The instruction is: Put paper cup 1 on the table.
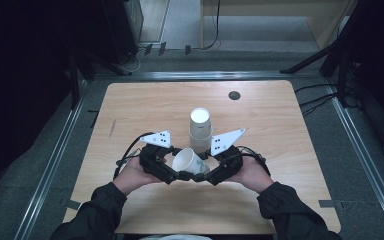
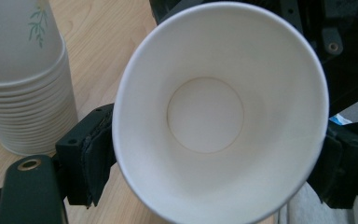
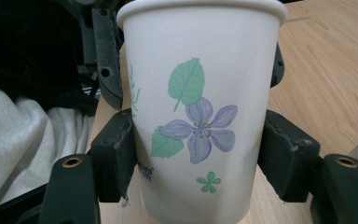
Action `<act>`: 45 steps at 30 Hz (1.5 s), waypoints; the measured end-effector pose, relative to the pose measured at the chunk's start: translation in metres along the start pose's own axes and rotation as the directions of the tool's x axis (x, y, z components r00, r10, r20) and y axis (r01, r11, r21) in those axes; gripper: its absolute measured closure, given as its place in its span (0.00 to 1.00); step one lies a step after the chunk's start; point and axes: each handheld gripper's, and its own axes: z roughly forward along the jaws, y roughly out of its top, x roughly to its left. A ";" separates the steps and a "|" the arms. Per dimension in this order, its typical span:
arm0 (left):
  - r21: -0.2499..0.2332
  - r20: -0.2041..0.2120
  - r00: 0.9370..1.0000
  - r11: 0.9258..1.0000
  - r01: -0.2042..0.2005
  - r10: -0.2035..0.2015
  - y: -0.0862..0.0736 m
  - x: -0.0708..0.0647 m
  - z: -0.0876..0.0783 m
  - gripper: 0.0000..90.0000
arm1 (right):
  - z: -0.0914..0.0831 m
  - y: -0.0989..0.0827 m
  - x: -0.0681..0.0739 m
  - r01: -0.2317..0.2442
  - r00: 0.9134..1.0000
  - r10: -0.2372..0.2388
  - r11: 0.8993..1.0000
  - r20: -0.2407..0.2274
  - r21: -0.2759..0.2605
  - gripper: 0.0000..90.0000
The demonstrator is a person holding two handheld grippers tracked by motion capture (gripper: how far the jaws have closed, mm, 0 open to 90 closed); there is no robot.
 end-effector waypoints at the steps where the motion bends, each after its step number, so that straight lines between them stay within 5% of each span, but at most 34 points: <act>1: -0.007 0.011 1.000 1.000 0.008 -0.008 0.000 0.000 0.000 0.17 | 0.000 0.000 0.000 -0.001 1.000 0.001 1.000 0.000 -0.001 0.38; 14: -0.063 0.026 0.999 0.998 0.028 -0.027 0.001 -0.001 0.001 0.24 | 0.004 0.000 0.000 -0.018 1.000 0.018 1.000 -0.024 0.000 0.38; 26: -0.065 0.031 0.999 0.997 0.047 -0.045 0.003 0.000 -0.001 0.28 | 0.003 0.000 -0.001 -0.046 0.998 0.045 0.999 -0.035 -0.005 0.38; 31: -0.057 0.009 1.000 0.998 0.029 -0.029 0.005 0.000 -0.003 0.28 | 0.002 0.000 -0.003 -0.075 0.997 0.075 0.997 -0.038 -0.015 0.30; 36: -0.070 -0.009 0.999 0.997 0.031 -0.032 0.006 0.003 -0.013 0.28 | 0.004 -0.003 -0.004 -0.072 0.997 0.072 0.997 0.010 0.018 0.27; 45: -0.035 -0.112 0.993 0.998 0.042 -0.046 0.005 0.014 -0.028 0.28 | 0.007 -0.011 -0.004 -0.055 0.990 0.048 0.997 0.134 0.046 0.25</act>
